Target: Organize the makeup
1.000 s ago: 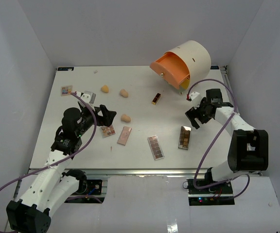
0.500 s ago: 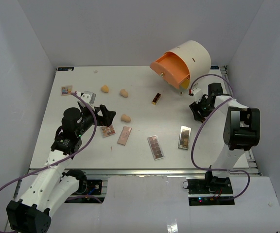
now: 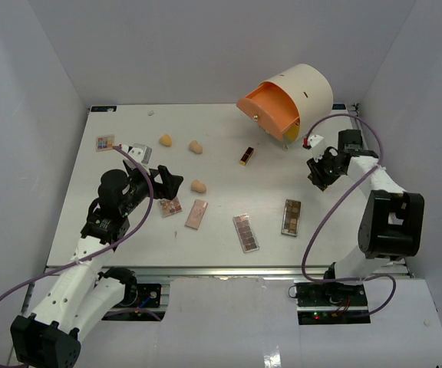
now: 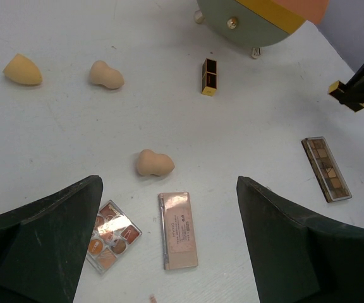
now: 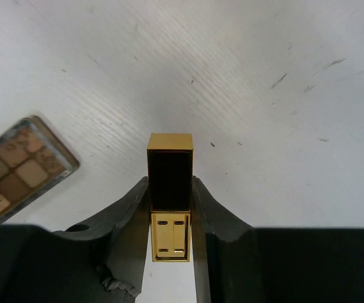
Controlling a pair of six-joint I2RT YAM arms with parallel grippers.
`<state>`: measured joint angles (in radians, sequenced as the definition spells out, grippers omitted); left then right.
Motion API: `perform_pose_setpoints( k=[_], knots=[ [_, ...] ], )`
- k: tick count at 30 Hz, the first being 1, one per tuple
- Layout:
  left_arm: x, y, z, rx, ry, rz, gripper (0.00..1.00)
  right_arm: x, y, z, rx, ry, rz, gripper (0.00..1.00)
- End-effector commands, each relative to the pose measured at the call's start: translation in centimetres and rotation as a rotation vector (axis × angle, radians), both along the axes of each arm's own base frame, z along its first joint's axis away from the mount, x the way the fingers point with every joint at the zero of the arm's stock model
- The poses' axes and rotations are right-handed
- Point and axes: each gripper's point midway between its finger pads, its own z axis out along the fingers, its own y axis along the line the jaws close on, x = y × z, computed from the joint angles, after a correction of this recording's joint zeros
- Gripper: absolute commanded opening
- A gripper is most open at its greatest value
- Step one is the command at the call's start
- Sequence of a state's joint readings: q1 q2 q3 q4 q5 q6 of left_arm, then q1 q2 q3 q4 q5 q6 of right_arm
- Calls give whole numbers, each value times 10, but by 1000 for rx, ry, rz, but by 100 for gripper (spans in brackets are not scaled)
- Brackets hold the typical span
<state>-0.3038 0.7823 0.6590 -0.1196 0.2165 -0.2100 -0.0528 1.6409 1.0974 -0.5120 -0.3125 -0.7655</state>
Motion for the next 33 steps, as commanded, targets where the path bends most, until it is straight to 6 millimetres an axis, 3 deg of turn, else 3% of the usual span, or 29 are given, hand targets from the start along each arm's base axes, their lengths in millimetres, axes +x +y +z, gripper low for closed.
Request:
perform_pose_setpoints(
  k=[1,5,8,13,18,24,28,31,33],
  knots=[
    [1,-1,6,0,-18,-6,98,-5,50,118,215,-231,125,10],
    [1,-3,4,0,-10,-15,98,-2,80,189,339,-359,139,9],
    [1,-5,2,0,-6,-25,98,13,101,235,413,-450,133,9],
    [1,-6,-1,4,2,-31,98,70,139,283,435,-546,120,10],
    [2,-5,-4,13,6,-32,98,112,166,286,385,-592,94,12],
    [4,-7,-10,21,23,-37,98,152,163,264,326,-592,15,14],
    [5,-9,-13,24,34,-48,98,165,161,260,297,-614,4,17],
    [5,-9,-14,24,37,-51,98,171,159,252,276,-608,-4,24],
    [5,-11,-15,22,40,-60,98,172,159,247,268,-602,-4,39]
  ],
)
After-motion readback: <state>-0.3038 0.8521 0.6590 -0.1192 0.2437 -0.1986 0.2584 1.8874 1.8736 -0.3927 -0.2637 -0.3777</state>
